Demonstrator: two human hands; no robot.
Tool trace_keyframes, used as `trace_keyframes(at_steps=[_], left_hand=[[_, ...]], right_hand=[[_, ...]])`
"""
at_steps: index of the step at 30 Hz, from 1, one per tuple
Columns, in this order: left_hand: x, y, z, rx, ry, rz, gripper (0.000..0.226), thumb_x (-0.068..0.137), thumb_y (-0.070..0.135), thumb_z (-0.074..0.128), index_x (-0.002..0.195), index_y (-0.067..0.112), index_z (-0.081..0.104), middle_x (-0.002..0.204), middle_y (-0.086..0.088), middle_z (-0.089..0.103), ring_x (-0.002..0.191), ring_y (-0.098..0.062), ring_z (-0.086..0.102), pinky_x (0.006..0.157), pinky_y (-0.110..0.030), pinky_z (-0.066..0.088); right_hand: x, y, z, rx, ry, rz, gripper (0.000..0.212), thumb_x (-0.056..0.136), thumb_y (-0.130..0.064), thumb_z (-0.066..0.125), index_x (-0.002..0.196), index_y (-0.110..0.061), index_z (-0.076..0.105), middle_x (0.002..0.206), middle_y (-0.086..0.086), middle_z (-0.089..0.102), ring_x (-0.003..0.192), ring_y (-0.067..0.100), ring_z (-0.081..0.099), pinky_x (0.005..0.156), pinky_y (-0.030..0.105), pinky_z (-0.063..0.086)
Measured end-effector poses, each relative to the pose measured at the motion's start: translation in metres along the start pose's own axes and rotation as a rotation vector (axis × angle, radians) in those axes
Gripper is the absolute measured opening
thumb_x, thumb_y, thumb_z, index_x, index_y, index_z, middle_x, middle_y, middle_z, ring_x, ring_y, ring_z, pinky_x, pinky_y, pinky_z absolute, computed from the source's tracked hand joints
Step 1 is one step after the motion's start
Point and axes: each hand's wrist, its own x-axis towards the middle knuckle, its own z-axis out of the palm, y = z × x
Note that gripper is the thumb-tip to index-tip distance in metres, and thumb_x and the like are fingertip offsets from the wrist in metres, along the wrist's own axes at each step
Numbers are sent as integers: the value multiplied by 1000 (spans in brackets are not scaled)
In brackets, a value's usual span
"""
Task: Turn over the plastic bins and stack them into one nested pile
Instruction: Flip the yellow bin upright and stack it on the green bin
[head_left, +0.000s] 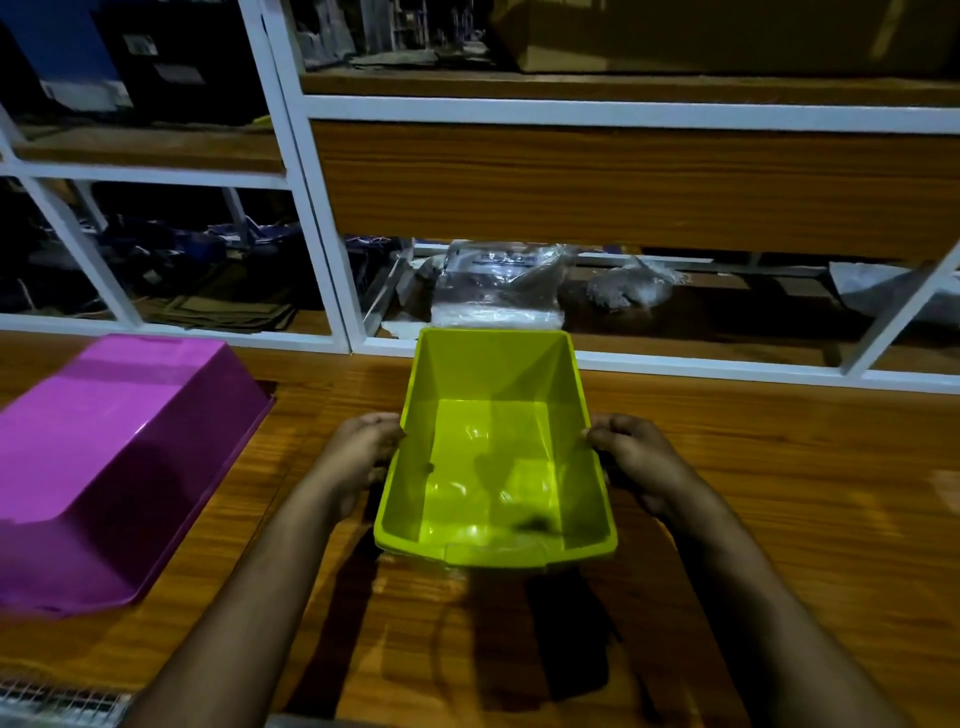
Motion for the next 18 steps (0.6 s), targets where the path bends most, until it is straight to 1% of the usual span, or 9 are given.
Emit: trace_keyframes(at_steps=[3, 7, 9, 11, 14, 15, 16, 17, 18], left_hand=[[-4, 8, 1, -23, -120, -37, 29, 89, -2, 45, 105, 12, 65, 74, -3, 65, 46, -8, 56, 47, -21, 46], [-4, 10, 12, -60, -270, -40, 32, 87, -3, 45, 112, 10, 61, 75, -3, 68, 48, -8, 57, 48, -27, 53], [-7, 9, 21, -103, -312, -46, 34, 88, -4, 45, 115, 9, 60, 70, 0, 66, 47, -6, 53, 43, -24, 51], [-10, 8, 35, -121, -391, -59, 34, 89, -4, 44, 116, 10, 60, 67, 2, 62, 46, -5, 48, 42, -22, 48], [-15, 1, 71, -58, -545, -59, 31, 88, -2, 48, 116, 8, 59, 74, -2, 59, 49, -8, 45, 46, -20, 42], [-20, 1, 85, -36, -589, -50, 31, 86, 0, 51, 116, 6, 59, 76, -4, 58, 50, -8, 46, 47, -21, 38], [-26, 1, 98, -30, -624, -43, 31, 85, 1, 52, 115, 7, 59, 77, -5, 58, 50, -8, 48, 48, -21, 37], [-32, 0, 114, -26, -665, -43, 31, 84, 2, 53, 114, 8, 60, 78, -7, 61, 52, -11, 52, 48, -21, 40], [-41, 1, 130, -17, -705, -46, 32, 82, 4, 56, 113, 9, 60, 81, -10, 63, 59, -16, 56, 51, -23, 44]], right_hand=[[-5, 3, -10, 66, -21, 50, 28, 95, -3, 51, 120, 5, 61, 98, 22, 66, 61, 19, 64, 50, 22, 52], [-26, 17, -29, 193, -16, 50, 36, 90, -6, 56, 124, 8, 57, 116, 32, 64, 93, 33, 64, 71, 34, 57], [-44, 18, -37, 245, 1, 52, 26, 94, -2, 51, 117, 7, 60, 105, 24, 69, 84, 27, 68, 68, 31, 58], [-70, 19, -46, 305, 19, 48, 17, 97, 0, 47, 102, 1, 64, 89, 15, 70, 68, 18, 70, 57, 25, 58], [-120, 36, -76, 383, 184, 36, 13, 98, -4, 50, 105, 4, 59, 80, 12, 69, 59, 14, 67, 50, 19, 51], [-136, 44, -87, 397, 234, 19, 25, 95, -11, 58, 110, 8, 58, 85, 15, 70, 69, 20, 67, 56, 21, 51], [-150, 51, -96, 384, 264, 19, 49, 87, -25, 71, 117, 11, 57, 97, 21, 70, 85, 26, 65, 68, 27, 50], [-168, 59, -107, 366, 289, 34, 74, 72, -38, 83, 123, 9, 56, 110, 26, 68, 97, 32, 60, 76, 34, 46], [-187, 64, -115, 359, 315, 37, 89, 60, -46, 88, 125, 7, 56, 115, 27, 66, 101, 34, 57, 79, 37, 47]])
